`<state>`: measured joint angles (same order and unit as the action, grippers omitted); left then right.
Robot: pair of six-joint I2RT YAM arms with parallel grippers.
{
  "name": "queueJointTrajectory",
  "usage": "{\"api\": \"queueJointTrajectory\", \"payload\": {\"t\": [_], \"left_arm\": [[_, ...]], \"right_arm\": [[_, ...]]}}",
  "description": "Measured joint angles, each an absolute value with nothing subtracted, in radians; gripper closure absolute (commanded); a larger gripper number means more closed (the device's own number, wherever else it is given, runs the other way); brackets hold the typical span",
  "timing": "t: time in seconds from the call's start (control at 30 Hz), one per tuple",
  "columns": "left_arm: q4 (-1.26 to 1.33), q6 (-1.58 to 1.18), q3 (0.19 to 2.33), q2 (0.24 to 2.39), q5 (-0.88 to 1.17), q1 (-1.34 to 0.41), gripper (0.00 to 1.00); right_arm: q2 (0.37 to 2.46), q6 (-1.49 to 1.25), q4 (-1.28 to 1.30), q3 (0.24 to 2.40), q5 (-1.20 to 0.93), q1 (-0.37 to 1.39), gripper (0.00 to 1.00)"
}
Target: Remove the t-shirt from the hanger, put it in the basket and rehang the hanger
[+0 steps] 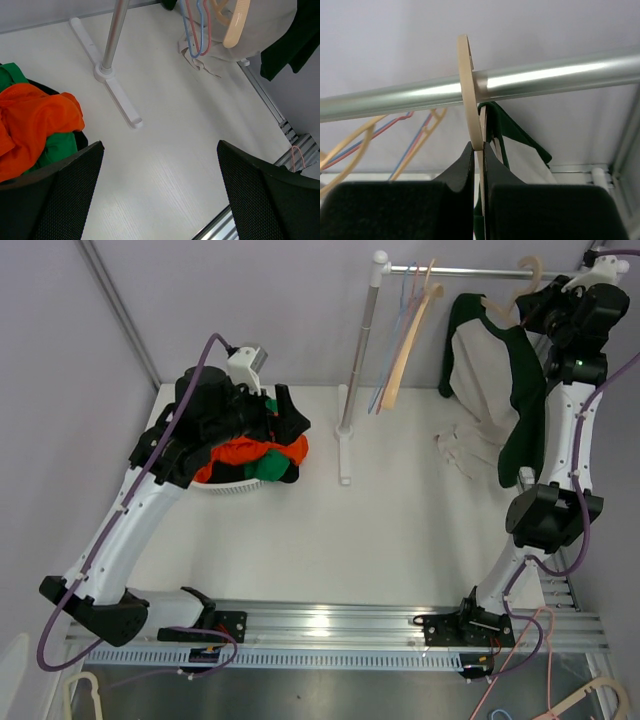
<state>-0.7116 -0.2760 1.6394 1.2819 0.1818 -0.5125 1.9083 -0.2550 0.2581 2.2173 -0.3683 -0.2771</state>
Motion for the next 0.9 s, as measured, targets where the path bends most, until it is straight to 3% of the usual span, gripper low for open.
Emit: {"api": "queueJointTrajectory", "payload": {"t": [0.3, 0.33, 0.37, 0.43, 0.47, 0.8, 0.9], "left_arm": [[-0.678, -0.288, 1.58, 1.221, 0.183, -0.515, 0.01], [-0.675, -0.288, 1.576, 1.214, 0.183, -0.515, 0.01], [-0.672, -0.288, 1.571, 1.208, 0.182, -0.515, 0.0], [-0.669, -0.287, 1.567, 1.197, 0.182, -0.515, 0.01], [-0.669, -0.288, 1.567, 1.194, 0.182, -0.515, 0.0], [-0.666, -0.287, 1.567, 1.19, 0.182, -0.515, 0.01], [-0.666, -0.287, 1.567, 1.191, 0.182, -0.515, 0.0]], "right_arm": [[1.9, -0.235, 0.257, 2.216, -0.411, -0.142, 1.0], [1.9, -0.233, 0.257, 2.216, -0.413, -0.133, 0.96], [1.9, -0.233, 0.257, 2.216, -0.415, -0.126, 0.81], [1.9, -0.233, 0.256, 2.216, -0.418, -0.121, 0.61], [1.9, -0.237, 0.257, 2.216, -0.417, -0.121, 0.59], [1.909, -0.224, 0.241, 2.213, -0.397, -0.113, 0.57], [1.924, -0.224, 0.201, 2.212, -0.397, -0.111, 0.61]]}}
